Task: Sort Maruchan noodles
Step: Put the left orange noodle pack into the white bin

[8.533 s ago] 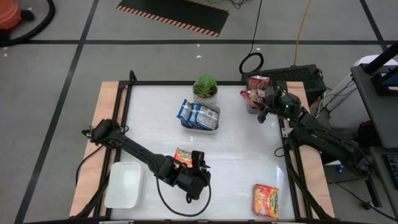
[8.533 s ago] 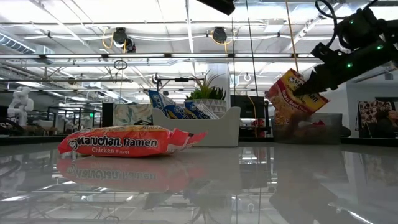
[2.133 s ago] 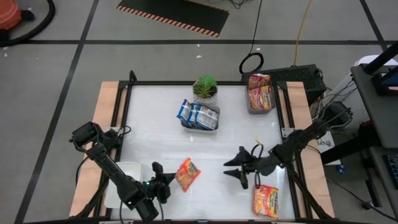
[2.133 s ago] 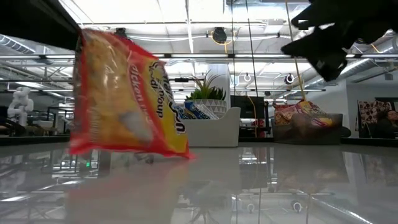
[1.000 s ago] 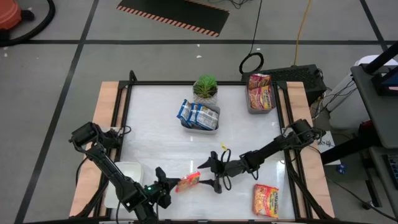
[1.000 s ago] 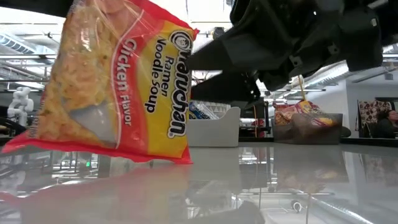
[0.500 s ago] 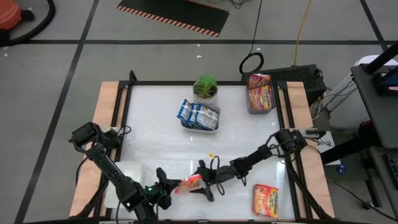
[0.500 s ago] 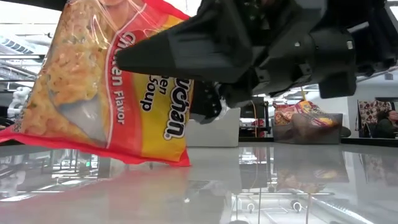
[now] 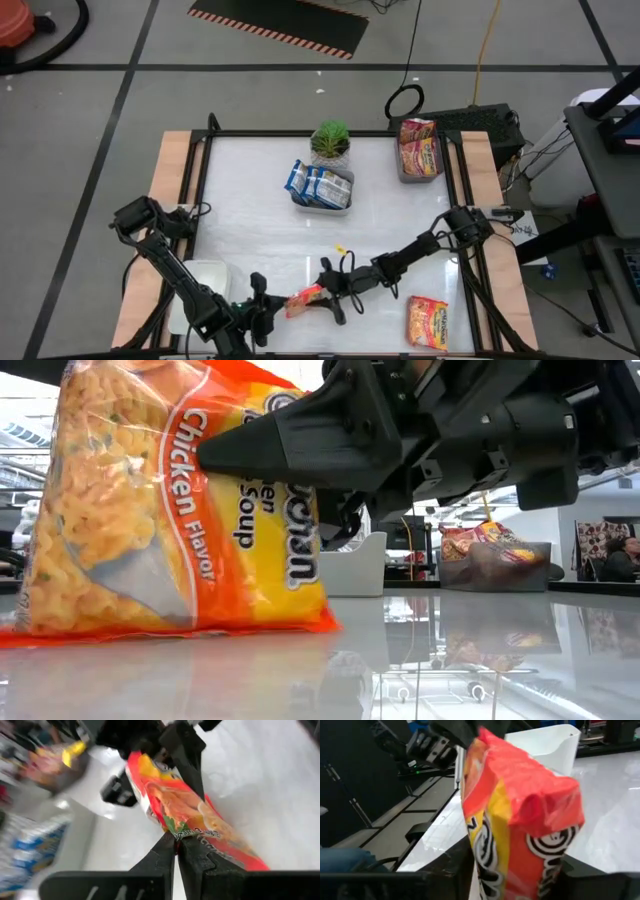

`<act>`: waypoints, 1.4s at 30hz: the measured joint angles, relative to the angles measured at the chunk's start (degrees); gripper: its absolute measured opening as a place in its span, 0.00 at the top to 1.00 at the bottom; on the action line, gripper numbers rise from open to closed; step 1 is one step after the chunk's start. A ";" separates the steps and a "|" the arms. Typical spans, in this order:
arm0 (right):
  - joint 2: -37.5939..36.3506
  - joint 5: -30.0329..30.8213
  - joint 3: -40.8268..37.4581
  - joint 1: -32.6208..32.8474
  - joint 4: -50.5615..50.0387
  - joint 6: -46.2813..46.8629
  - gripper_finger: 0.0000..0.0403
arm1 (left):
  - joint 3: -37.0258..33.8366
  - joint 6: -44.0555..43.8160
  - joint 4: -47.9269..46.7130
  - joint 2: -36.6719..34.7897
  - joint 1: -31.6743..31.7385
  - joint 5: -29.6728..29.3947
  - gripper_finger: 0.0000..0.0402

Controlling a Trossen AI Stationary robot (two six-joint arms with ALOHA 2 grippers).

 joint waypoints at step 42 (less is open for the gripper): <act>-19.78 0.27 0.04 -11.32 -26.92 -20.13 0.73 | 0.02 -6.80 -7.75 -18.79 18.75 14.96 0.55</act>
